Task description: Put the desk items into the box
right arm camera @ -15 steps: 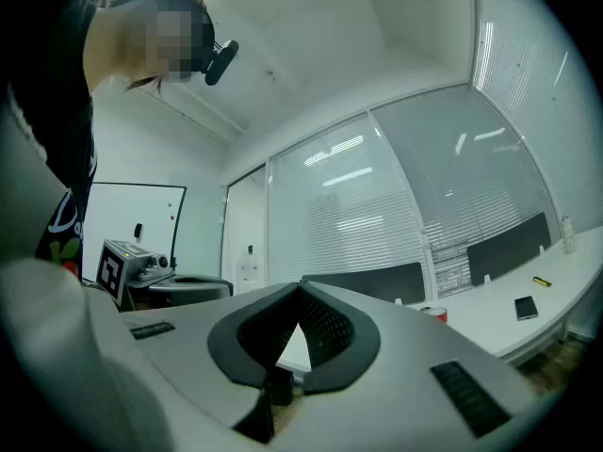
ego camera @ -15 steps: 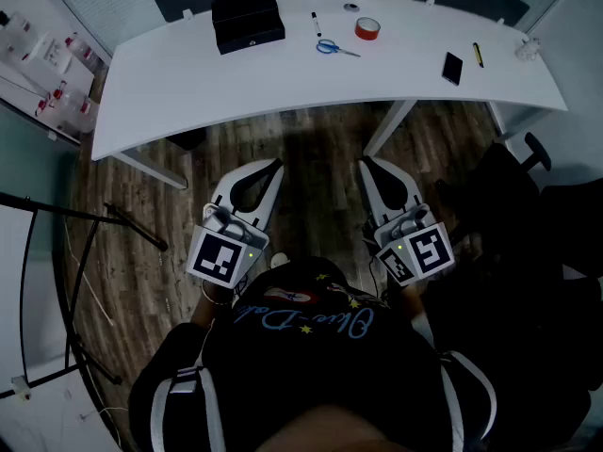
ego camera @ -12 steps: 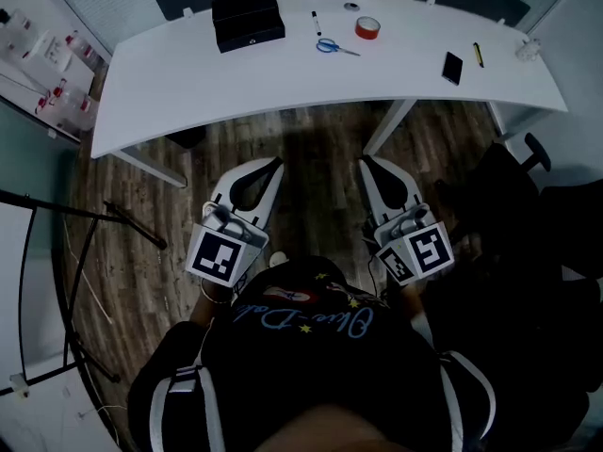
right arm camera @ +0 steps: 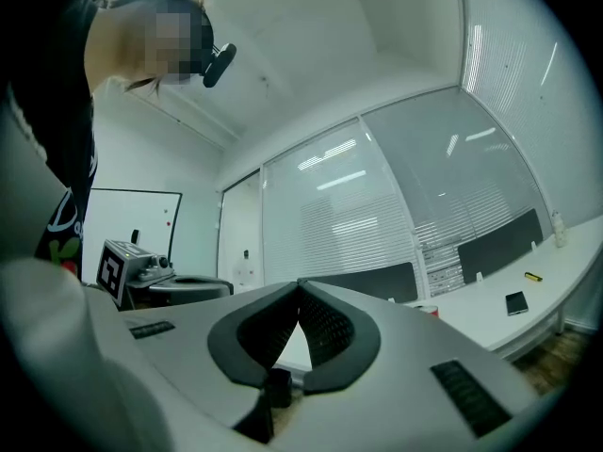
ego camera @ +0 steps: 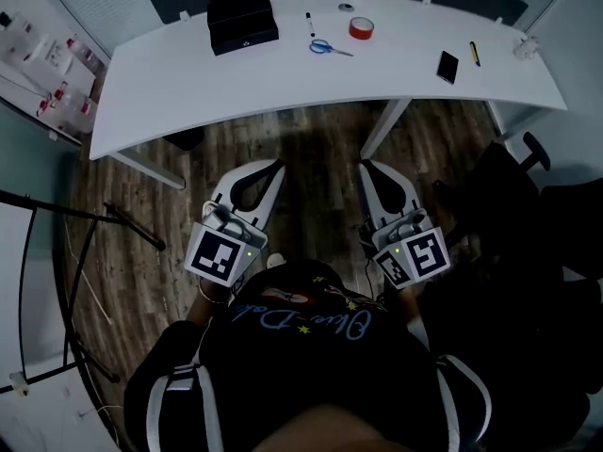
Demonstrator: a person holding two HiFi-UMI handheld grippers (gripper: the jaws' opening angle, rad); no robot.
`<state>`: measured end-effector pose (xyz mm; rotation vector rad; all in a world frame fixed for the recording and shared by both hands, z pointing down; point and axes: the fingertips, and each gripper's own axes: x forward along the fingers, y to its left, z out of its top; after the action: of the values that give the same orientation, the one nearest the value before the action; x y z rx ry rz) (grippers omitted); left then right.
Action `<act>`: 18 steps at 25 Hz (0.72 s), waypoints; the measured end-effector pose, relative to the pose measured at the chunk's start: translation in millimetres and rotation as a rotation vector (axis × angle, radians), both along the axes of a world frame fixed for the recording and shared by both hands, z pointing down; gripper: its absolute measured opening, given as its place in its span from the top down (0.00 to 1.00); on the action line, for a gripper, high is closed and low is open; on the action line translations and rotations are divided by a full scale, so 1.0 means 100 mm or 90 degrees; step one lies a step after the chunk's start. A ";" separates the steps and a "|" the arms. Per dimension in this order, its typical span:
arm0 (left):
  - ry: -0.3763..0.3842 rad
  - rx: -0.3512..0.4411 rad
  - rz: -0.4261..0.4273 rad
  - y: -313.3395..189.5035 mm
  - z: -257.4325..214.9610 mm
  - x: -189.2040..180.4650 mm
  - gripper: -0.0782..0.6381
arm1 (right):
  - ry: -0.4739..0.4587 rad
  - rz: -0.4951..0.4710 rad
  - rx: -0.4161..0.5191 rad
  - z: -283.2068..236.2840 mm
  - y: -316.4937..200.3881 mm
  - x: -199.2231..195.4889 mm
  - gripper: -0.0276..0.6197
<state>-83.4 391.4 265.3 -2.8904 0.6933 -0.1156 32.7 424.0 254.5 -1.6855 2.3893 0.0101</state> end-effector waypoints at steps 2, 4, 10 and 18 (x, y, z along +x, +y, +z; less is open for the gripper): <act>0.000 -0.002 0.008 0.04 0.02 0.08 0.91 | 0.000 0.005 -0.001 0.03 0.05 0.07 0.95; -0.003 -0.005 0.013 0.08 0.04 0.15 0.90 | 0.000 0.012 -0.002 0.06 0.11 0.15 0.95; -0.005 -0.014 0.009 0.15 0.04 0.24 0.90 | -0.006 0.015 -0.001 0.08 0.24 0.28 0.95; -0.018 -0.015 0.010 0.18 0.08 0.35 0.90 | -0.011 0.002 -0.005 0.12 0.25 0.34 0.95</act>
<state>-48.7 409.5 273.2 -2.9094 0.6690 -0.1636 66.3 448.5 266.8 -1.6868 2.3769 -0.0135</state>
